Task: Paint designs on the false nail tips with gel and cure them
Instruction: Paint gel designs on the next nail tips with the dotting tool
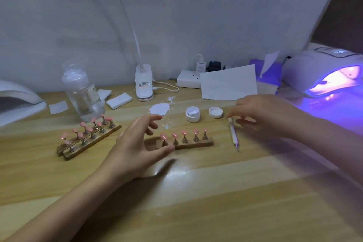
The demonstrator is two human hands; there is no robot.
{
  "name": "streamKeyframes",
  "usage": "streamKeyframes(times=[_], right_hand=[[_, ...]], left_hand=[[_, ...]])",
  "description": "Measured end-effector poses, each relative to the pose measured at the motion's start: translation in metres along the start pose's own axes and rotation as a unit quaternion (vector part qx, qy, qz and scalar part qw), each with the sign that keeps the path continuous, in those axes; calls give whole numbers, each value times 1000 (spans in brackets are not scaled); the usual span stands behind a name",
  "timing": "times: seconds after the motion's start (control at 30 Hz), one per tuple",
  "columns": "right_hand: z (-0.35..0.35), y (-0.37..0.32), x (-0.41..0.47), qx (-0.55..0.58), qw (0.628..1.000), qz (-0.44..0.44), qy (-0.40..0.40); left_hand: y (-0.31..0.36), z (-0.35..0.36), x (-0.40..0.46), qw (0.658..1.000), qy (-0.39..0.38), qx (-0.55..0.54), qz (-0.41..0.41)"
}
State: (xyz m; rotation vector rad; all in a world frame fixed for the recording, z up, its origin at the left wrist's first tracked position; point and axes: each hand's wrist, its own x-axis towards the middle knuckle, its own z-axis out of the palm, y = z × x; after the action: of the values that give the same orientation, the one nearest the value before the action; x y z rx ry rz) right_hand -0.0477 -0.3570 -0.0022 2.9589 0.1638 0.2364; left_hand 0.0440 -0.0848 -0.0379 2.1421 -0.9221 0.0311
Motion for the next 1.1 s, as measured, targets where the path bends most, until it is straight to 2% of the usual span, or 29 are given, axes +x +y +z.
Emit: streamKeyframes(times=[0.07,0.13,0.27,0.37,0.43,0.47,0.53,0.57,0.6,0.67,0.7,0.73,0.77,0.9,1.0,1.1], right_hand=[[0,-1,4,-75,996,-37,-16],[1,-4,7,-106,988,-112,12],[1,-1,10,-129,967,-210,66],[3,5,11,-92,956,-253,117],[4,8,9,-56,955,-230,178],[5,7,7,-18,959,-190,210],[10,-1,5,142,948,-35,283],[12,-9,7,268,909,59,314],[15,-18,11,411,833,134,344],[19,-32,21,650,635,214,358],[20,-38,24,712,560,245,346],[23,-42,27,743,516,267,333],[26,-45,29,754,495,283,325],[35,-48,31,757,455,318,344],[38,-44,27,765,431,328,349],[38,-44,25,774,425,324,339]], left_hand=[[-2,-2,2,999,-17,-8,-33],[-3,-2,4,998,-33,-8,-51],[-1,1,7,998,-26,-8,-59],[-2,1,11,997,-24,-8,-70],[-4,0,14,998,-18,-1,-67],[-4,0,17,998,-14,1,-67],[-5,1,21,998,-12,10,-68],[-4,1,24,998,-16,14,-67],[-4,1,26,997,-24,20,-66],[-1,3,29,996,-46,42,-59],[1,5,31,996,-52,59,-51],[4,8,32,995,-55,73,-37],[8,12,33,995,-51,88,-12],[27,34,41,986,-29,135,89],[34,46,47,981,-25,154,112],[35,52,51,974,-25,191,123]])
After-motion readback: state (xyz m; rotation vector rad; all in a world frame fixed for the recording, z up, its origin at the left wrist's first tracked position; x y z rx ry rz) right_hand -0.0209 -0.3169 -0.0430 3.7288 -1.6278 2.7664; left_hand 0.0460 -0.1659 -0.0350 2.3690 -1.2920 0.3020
